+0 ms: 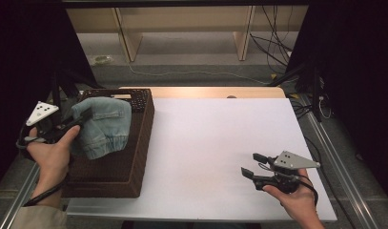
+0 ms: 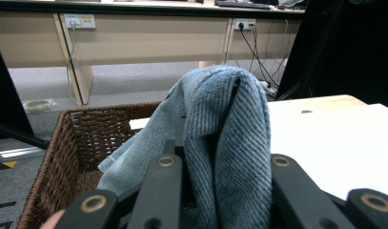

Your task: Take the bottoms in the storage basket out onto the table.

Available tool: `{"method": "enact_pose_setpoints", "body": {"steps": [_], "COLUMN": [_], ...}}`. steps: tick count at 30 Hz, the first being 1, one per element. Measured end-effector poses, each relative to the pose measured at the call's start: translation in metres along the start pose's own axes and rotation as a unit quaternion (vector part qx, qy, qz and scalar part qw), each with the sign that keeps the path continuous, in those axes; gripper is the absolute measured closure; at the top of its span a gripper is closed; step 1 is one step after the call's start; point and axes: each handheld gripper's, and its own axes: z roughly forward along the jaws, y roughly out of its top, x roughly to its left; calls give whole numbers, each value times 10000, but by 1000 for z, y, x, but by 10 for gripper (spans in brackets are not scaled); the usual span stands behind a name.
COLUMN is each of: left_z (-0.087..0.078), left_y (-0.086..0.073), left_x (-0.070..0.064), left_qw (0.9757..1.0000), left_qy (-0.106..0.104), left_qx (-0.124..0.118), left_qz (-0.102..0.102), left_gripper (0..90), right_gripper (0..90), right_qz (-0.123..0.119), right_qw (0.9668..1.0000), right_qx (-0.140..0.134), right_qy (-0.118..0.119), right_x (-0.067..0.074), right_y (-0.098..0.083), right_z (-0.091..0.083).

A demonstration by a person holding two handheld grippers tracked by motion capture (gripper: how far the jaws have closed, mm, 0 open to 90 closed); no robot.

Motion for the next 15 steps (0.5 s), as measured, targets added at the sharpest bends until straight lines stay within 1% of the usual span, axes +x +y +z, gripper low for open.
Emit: {"method": "enact_pose_setpoints", "body": {"steps": [9, 15], "left_z": [0, 1], "left_y": [6, 8], "left_x": [0, -1], "left_qw": [9999, 9999], "left_qy": [1, -9], "left_qx": [-113, -141], "left_qz": [-43, -42], "left_gripper": [764, 764], "right_gripper": [323, 323], "right_qz": [8, -5], "right_qw": [10000, 10000], "right_qx": [-1, -6], "right_qy": [4, 1], "right_x": [0, 0], "right_y": [0, 0], "right_z": [0, 0]}}
